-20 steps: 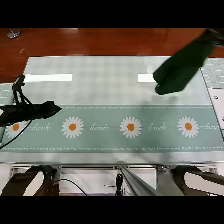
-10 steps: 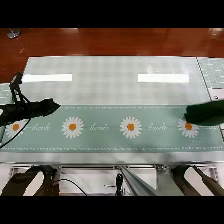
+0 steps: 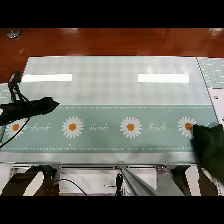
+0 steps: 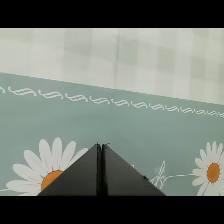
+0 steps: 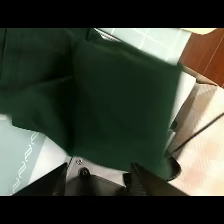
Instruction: Fold the shirts.
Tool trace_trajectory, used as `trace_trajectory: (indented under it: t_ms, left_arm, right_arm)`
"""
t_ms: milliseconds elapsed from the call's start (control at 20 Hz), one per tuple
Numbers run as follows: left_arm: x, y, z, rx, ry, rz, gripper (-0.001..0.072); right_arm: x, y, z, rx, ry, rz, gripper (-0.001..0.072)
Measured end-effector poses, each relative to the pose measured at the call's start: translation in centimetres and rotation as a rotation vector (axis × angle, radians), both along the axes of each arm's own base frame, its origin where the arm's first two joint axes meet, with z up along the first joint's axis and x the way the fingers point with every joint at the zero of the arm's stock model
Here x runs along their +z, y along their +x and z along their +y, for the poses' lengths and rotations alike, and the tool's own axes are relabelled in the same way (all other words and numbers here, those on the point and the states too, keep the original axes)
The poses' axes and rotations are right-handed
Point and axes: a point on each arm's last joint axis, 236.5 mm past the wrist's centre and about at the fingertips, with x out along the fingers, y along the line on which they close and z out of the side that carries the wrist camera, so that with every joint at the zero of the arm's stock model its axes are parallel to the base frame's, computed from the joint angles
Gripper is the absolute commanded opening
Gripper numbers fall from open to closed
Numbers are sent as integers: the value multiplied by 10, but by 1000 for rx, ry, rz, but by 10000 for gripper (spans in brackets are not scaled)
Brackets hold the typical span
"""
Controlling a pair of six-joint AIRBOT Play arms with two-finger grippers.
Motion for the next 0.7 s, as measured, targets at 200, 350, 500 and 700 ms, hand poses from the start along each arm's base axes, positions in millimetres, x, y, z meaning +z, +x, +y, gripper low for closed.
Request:
trace_trajectory:
  t_ms: [200, 350, 500, 700]
  left_arm:
    - [2, 11, 0, -37, 20, -2, 16]
    - [44, 44, -7, -90, 11, -55, 15]
    - [118, 86, -36, -205, 12, -178, 15]
    - [153, 106, -80, -331, 92, -223, 16]
  right_arm:
    - [6, 67, -8, 106, 32, -225, 25]
    - [42, 176, 17, 351, 93, -565, 30]
    - [74, 272, 84, 655, 134, -762, 30]
    - [27, 337, 212, 1057, 181, -654, 30]
